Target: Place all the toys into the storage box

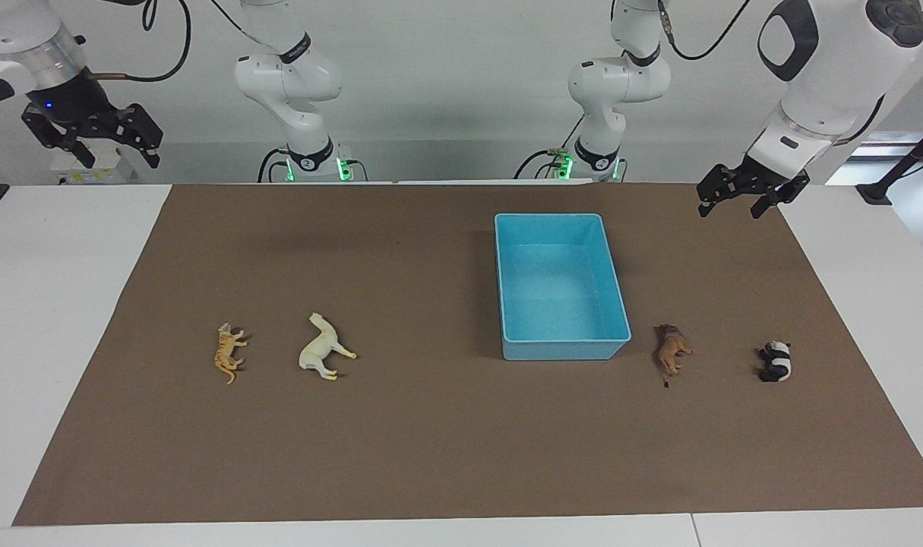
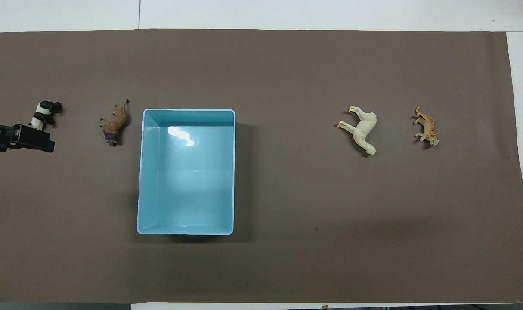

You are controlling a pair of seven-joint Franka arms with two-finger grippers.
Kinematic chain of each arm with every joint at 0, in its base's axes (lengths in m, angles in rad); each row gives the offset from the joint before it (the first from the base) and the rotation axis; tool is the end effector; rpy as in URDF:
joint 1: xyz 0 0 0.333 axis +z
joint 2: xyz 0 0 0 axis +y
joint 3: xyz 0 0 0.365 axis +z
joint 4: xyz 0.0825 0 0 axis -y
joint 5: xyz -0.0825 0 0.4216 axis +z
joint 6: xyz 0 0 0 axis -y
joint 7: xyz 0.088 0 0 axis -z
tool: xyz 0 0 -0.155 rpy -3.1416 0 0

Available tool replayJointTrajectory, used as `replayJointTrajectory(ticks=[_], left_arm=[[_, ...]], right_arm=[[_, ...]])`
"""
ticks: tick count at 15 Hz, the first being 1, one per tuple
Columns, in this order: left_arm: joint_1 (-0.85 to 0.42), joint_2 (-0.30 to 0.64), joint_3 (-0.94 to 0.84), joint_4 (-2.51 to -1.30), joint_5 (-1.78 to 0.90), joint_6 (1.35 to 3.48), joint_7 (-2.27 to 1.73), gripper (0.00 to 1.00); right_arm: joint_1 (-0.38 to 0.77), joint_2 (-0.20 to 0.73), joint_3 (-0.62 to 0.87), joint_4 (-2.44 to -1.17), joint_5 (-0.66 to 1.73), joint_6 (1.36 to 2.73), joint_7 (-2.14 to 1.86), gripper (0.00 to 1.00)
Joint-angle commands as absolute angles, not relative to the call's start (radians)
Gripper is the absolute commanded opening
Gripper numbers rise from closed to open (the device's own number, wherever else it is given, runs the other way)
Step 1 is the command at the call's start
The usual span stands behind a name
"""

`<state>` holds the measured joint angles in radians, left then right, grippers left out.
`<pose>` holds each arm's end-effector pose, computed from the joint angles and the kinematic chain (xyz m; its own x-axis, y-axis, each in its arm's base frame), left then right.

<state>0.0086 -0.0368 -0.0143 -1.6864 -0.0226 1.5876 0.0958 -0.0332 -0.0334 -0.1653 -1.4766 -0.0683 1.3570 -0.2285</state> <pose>0.5740 -0.0069 0.5897 0.9931 -0.1009 -0.0596 -0.0994 -0.9947 0.0278 0.5389 -0.1221 0.6741 0.9950 0.0166 -0.0980 0.0207 -0.9989 0.0411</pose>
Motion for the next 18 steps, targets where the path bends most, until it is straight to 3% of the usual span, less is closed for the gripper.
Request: replayJointTrajectory(ticks=[1, 11, 15, 18], left_arm=[[0.015, -0.060, -0.015, -1.709, -0.032, 1.594, 0.098, 1.00], [0.015, -0.060, -0.015, -1.709, -0.032, 1.594, 0.098, 1.00], [0.000, -0.067, -0.021, -1.715, -0.032, 1.586, 0.098, 1.00], [0.002, -0.066, -0.023, -1.715, -0.032, 1.592, 0.098, 1.00]], right_arm=[[-0.046, -0.040, -0.155, -1.479, -0.077, 1.355, -0.250, 1.00], [-0.040, -0.066, -0.144, -1.528, -0.066, 1.382, -0.244, 1.00], [-0.032, -0.112, -0.144, -1.698, -0.066, 1.541, -0.212, 1.00], [-0.028, -0.059, -0.141, -1.790, -0.066, 1.696, -0.187, 1.00]])
